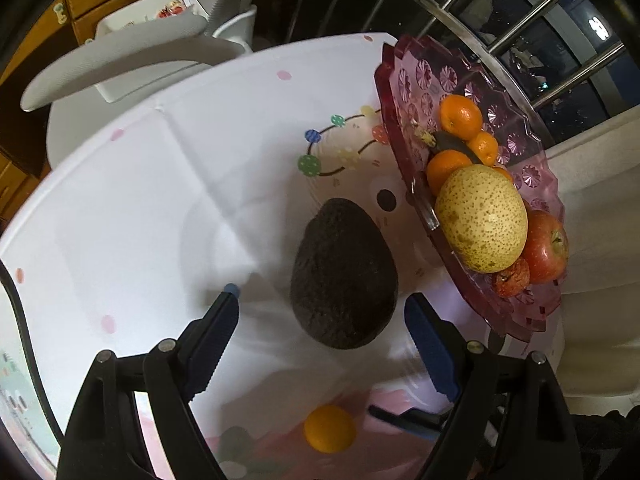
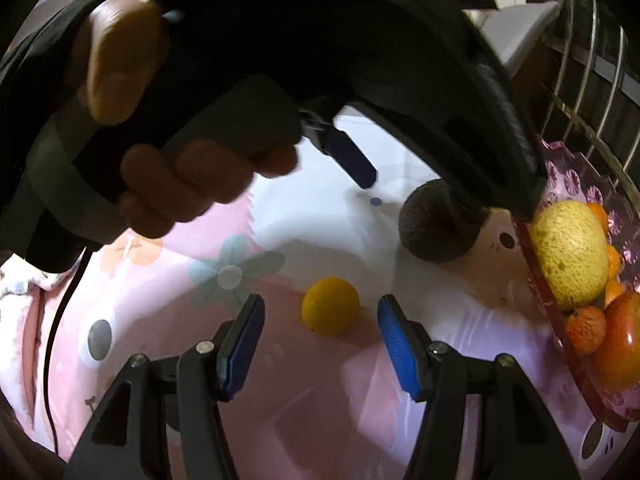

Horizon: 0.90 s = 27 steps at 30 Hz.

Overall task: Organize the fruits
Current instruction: 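Grasp the dark avocado with the left tool while the right tool grasps the small yellow citrus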

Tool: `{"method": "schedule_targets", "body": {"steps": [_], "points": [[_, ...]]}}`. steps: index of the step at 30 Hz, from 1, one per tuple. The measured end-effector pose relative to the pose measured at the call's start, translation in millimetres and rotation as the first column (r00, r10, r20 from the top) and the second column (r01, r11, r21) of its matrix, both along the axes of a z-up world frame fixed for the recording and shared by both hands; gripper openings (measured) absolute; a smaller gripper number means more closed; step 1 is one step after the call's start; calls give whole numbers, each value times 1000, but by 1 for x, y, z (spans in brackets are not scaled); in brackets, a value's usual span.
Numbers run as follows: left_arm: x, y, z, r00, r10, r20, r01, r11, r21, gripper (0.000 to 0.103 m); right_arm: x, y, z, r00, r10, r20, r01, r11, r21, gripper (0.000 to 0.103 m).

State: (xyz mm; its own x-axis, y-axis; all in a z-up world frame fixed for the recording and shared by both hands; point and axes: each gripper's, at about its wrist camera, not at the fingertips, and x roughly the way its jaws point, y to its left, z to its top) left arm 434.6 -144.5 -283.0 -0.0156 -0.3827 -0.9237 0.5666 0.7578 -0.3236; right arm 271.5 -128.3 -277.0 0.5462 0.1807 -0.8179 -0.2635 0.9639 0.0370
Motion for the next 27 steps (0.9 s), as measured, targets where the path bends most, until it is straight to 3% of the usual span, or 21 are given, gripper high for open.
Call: {"method": "schedule_targets", "body": {"steps": [10, 14, 18, 27], "points": [[-2, -13, -16, 1000, -17, -15, 17, 1000, -1, 80, -3, 5, -15, 999, 46, 14, -45, 996, -72, 41], [-1, -15, -16, 1000, -10, -1, 10, 1000, -1, 70, -3, 2, -15, 999, 39, 24, -37, 995, -89, 33], [0, -15, -14, 1000, 3, -24, -4, 999, -39, 56, -4, 0, -14, 999, 40, 19, -38, 996, -84, 33], [-9, -12, -8, 999, 51, 5, -50, 999, -12, 55, -3, -6, -4, 998, 51, -36, -53, 996, -69, 32]]}}
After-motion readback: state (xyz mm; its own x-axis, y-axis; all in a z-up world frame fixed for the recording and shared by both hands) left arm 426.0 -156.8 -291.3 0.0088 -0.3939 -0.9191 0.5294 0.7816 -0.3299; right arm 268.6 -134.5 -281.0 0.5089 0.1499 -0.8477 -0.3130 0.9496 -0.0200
